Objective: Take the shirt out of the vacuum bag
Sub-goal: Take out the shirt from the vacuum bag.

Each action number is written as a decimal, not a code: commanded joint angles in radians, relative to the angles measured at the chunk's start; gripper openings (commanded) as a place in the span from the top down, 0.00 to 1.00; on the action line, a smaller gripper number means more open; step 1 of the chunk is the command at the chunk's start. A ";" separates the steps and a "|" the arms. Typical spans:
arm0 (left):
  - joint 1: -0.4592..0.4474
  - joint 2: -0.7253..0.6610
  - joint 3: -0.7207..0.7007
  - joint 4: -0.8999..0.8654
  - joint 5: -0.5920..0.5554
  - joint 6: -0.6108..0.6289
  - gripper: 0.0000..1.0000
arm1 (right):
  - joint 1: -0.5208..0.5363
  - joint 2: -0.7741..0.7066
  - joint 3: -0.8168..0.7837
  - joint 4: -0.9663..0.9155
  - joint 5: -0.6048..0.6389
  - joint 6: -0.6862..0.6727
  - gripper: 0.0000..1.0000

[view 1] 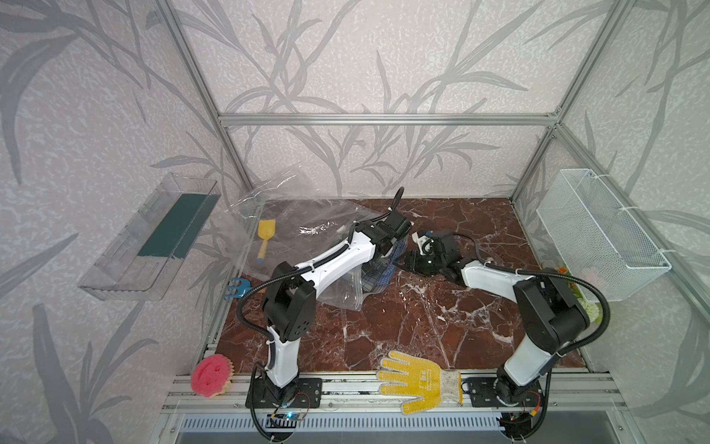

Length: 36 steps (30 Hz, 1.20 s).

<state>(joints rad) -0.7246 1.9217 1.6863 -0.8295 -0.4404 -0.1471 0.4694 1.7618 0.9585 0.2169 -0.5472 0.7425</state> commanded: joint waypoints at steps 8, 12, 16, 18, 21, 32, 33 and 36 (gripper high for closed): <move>0.025 -0.068 0.031 -0.017 0.015 -0.023 1.00 | 0.018 0.206 0.084 0.266 -0.030 0.180 0.42; 0.034 -0.077 0.028 -0.022 0.020 -0.026 1.00 | 0.018 0.234 0.108 0.263 -0.023 0.175 0.42; 0.036 -0.078 0.029 -0.023 0.028 -0.028 1.00 | 0.018 0.269 0.132 0.250 -0.024 0.172 0.42; 0.036 -0.077 0.032 -0.023 0.030 -0.029 1.00 | 0.018 0.295 0.144 0.257 -0.025 0.177 0.43; 0.037 -0.074 0.037 -0.031 0.036 -0.032 1.00 | 0.017 0.325 0.163 0.276 -0.026 0.194 0.44; 0.037 -0.055 0.026 -0.022 0.075 -0.045 1.00 | 0.038 0.312 0.199 0.257 0.007 0.213 0.59; 0.037 -0.055 0.022 -0.019 0.077 -0.043 1.00 | 0.041 0.312 0.203 0.254 0.013 0.213 0.59; 0.036 -0.050 0.020 -0.020 0.083 -0.041 1.00 | 0.051 0.325 0.219 0.241 0.044 0.217 0.59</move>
<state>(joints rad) -0.6918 1.8809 1.6897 -0.8337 -0.3595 -0.1696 0.5064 2.0830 1.1450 0.4644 -0.5335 0.9543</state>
